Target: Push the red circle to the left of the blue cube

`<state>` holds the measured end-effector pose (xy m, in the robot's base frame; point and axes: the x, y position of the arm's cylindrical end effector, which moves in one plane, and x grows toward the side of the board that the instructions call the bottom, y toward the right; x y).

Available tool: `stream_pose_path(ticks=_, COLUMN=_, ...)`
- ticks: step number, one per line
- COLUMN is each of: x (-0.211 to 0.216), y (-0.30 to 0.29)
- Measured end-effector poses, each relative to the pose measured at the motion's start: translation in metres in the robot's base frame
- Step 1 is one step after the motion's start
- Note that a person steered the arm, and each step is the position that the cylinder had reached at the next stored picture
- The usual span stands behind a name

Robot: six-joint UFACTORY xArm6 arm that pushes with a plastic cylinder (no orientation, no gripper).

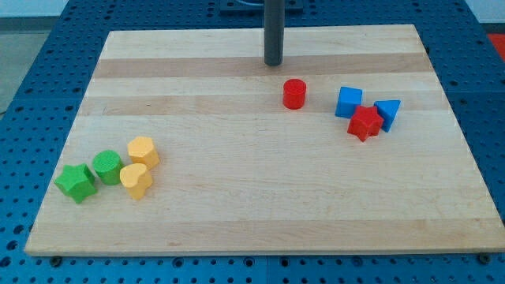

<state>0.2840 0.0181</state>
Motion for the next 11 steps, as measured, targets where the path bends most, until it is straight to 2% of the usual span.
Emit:
stream_pose_path(ticks=5, x=-0.002, y=-0.005)
stream_pose_path(ticks=6, x=0.005, y=-0.04)
stream_pose_path(ticks=7, x=0.021, y=-0.05)
stream_pose_path(ticks=8, x=0.069, y=-0.054)
stream_pose_path(ticks=9, x=0.087, y=0.02)
stream_pose_path(ticks=10, x=0.084, y=0.082)
stream_pose_path(ticks=11, x=0.092, y=0.12)
